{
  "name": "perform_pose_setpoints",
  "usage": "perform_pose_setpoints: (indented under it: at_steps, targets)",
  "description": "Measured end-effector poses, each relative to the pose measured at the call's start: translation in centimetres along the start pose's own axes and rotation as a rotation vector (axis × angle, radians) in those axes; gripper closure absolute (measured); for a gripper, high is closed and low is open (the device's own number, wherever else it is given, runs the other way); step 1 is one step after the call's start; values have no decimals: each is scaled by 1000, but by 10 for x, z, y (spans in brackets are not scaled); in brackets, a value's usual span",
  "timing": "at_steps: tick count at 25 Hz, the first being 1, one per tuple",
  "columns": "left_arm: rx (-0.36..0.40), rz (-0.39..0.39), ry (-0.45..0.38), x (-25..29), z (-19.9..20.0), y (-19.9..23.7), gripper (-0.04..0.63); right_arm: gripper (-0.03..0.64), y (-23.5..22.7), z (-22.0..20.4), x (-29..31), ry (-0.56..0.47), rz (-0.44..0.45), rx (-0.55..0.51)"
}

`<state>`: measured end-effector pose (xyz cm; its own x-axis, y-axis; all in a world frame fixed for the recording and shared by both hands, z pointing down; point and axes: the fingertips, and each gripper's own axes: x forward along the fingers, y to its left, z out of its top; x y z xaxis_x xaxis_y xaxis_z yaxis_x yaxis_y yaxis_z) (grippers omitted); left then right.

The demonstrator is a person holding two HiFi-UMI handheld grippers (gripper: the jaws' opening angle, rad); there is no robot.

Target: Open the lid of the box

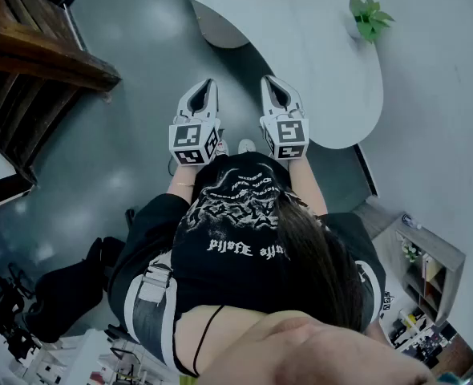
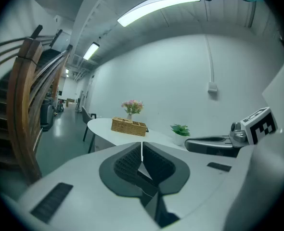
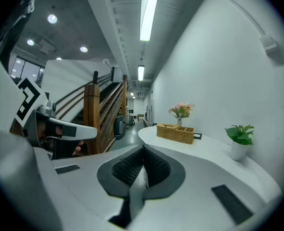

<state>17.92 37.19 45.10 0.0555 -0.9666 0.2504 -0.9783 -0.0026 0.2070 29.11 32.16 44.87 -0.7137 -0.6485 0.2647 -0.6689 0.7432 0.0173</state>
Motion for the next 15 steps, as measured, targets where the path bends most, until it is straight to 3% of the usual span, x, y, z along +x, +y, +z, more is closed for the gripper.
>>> perform_pose_setpoints:
  at_steps: [8, 12, 15]
  targets:
    - [7, 10, -14, -1, -10, -38, 567, 591, -26, -12, -22, -31, 32, 59]
    - [4, 26, -13, -1, -17, -42, 567, 591, -29, -11, -27, -87, 97, 131]
    - [-3, 29, -8, 2, -21, -39, 566, 589, -28, -17, -23, -74, 106, 143]
